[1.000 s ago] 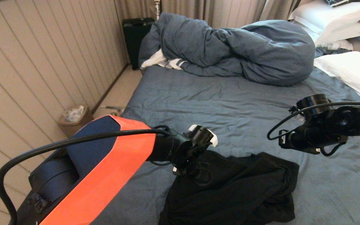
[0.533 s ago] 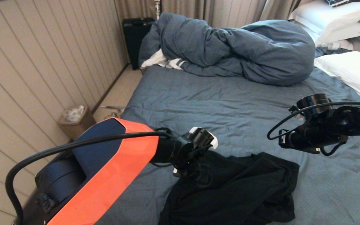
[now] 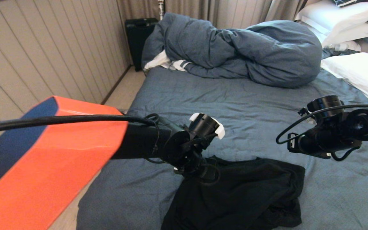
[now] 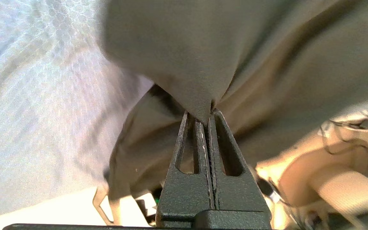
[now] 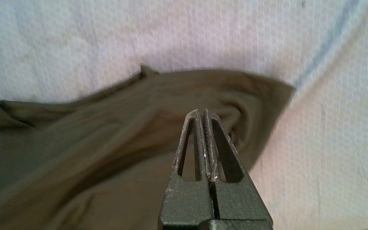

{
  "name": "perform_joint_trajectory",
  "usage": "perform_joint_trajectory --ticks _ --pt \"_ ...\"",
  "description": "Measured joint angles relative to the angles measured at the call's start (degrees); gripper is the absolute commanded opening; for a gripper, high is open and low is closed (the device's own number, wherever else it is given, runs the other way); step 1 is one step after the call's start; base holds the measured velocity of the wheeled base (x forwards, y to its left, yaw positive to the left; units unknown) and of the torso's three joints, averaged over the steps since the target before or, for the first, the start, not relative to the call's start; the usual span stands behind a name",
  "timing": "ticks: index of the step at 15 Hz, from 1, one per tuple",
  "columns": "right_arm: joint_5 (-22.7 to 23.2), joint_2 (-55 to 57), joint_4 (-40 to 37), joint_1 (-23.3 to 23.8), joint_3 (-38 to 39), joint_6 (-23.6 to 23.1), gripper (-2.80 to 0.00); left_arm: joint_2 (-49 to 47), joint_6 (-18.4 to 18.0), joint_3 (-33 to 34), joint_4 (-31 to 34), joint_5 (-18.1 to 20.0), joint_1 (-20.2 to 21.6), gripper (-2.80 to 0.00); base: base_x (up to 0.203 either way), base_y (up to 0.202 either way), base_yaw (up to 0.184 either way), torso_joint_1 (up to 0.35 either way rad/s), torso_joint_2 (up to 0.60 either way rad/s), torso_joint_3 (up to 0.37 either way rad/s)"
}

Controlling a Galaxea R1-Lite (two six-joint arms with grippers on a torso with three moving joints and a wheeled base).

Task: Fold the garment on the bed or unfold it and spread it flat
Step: Unford the black T-shirt

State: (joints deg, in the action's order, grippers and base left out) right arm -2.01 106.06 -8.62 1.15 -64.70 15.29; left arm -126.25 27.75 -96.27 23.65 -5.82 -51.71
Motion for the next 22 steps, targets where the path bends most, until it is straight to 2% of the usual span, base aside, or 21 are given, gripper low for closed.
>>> perform_joint_trajectory --ticks 6,10,12,16,17,22 --pt "0.5 -2.5 0.0 -0.4 2.5 -0.1 -2.80 12.4 1.7 15.3 -1.4 0.3 -5.3 -2.80 0.000 0.000 0.000 0.000 0.00 0.000" --pt "0.5 -2.5 -0.1 -4.2 4.2 0.7 -2.80 15.7 1.7 24.4 -7.0 0.3 -7.6 -2.80 0.000 0.000 0.000 0.000 0.00 0.000" --pt "0.1 -1.8 -0.1 -7.6 5.1 1.5 -2.80 16.4 1.7 27.0 -8.6 0.1 -9.1 -2.80 0.000 0.000 0.000 0.000 0.00 0.000" --pt "-0.2 0.7 0.2 -12.6 6.9 1.8 -2.80 16.2 1.7 27.9 -10.0 0.2 -9.7 -2.80 0.000 0.000 0.000 0.000 0.00 0.000" --pt "-0.4 1.3 0.6 -13.2 7.3 1.8 0.00 16.0 1.7 27.9 -10.1 0.2 -9.7 -2.80 0.000 0.000 0.000 0.000 0.00 0.000" --pt "-0.6 4.1 1.6 -15.1 9.3 0.1 0.00 15.8 1.8 28.0 -10.2 0.3 -9.6 -2.80 0.000 0.000 0.000 0.000 0.00 0.000"
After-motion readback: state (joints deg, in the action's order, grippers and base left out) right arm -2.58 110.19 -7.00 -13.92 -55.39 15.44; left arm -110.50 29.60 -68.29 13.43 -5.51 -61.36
